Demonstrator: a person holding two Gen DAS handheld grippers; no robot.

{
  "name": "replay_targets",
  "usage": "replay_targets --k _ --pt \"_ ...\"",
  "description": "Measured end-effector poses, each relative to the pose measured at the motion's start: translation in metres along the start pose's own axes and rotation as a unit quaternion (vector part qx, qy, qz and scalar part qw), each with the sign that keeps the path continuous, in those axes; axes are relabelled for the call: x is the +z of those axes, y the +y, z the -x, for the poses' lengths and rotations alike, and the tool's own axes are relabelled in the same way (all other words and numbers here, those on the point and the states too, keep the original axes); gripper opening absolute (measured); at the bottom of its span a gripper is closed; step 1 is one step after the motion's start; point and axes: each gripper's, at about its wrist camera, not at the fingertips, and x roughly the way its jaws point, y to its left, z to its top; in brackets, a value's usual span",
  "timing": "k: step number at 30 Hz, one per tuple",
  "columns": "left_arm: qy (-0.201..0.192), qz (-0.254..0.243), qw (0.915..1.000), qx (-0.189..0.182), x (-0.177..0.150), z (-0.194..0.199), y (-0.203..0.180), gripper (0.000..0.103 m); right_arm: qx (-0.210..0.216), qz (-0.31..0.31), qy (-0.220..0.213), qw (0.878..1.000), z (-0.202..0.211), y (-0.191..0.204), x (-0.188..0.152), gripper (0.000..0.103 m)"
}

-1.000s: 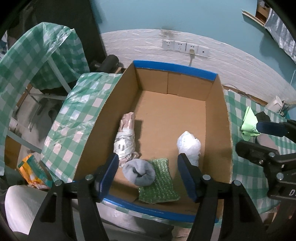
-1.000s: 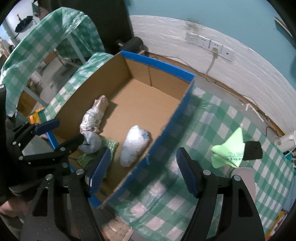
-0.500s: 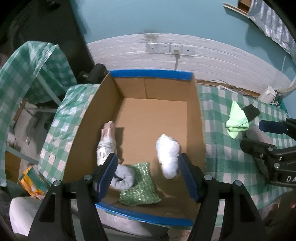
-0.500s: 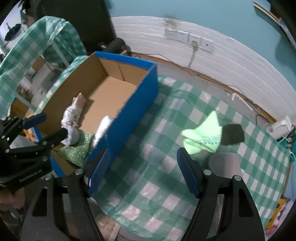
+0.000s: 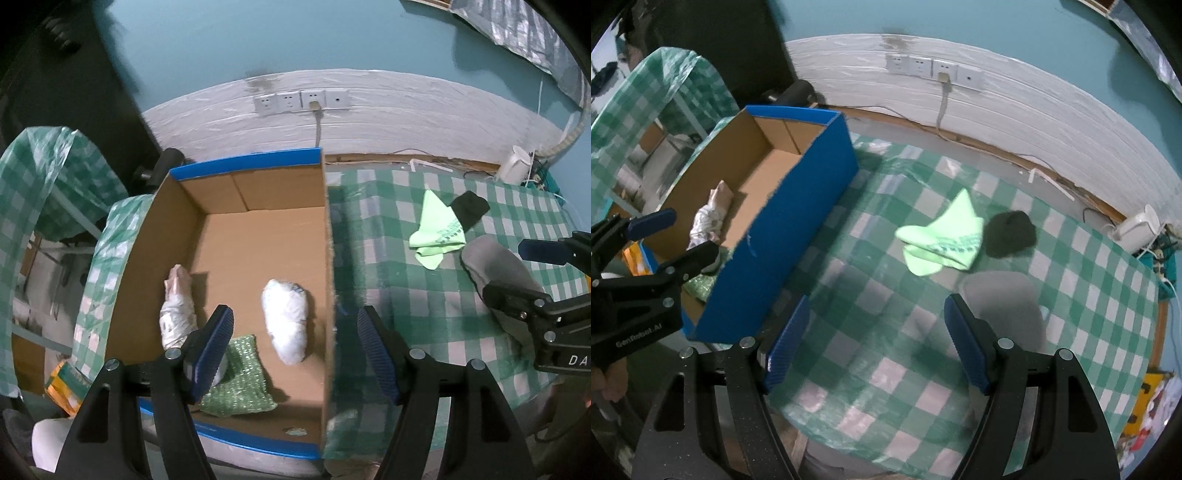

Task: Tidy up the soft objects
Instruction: 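Move the right tool to the grey fleece while the left tool approaches the green cloth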

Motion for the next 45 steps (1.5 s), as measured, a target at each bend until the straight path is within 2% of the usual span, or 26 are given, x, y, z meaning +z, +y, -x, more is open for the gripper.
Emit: replay_targets --k 16,29,36,45 --pt "0.005 -0.043 0.999 -0.008 0.01 -0.001 -0.053 0.075 -0.022 -0.047 0.005 0.999 0.008 -0.061 -0.034 0.076" --pt "0.027 -0.067 0.9972 -0.021 0.016 -0.019 -0.091 0.075 -0.055 -0.081 0.044 0.994 -0.013 -0.114 -0.064 0.077" --pt "0.051 -0.087 0.9947 -0.023 0.014 -0.042 -0.113 0.075 -0.06 -0.067 0.075 0.993 -0.04 -0.113 -0.076 0.077" --pt "0.081 -0.087 0.9925 -0.028 0.012 -0.07 -0.121 0.075 -0.086 -0.033 0.1 0.991 -0.065 -0.105 -0.085 0.077"
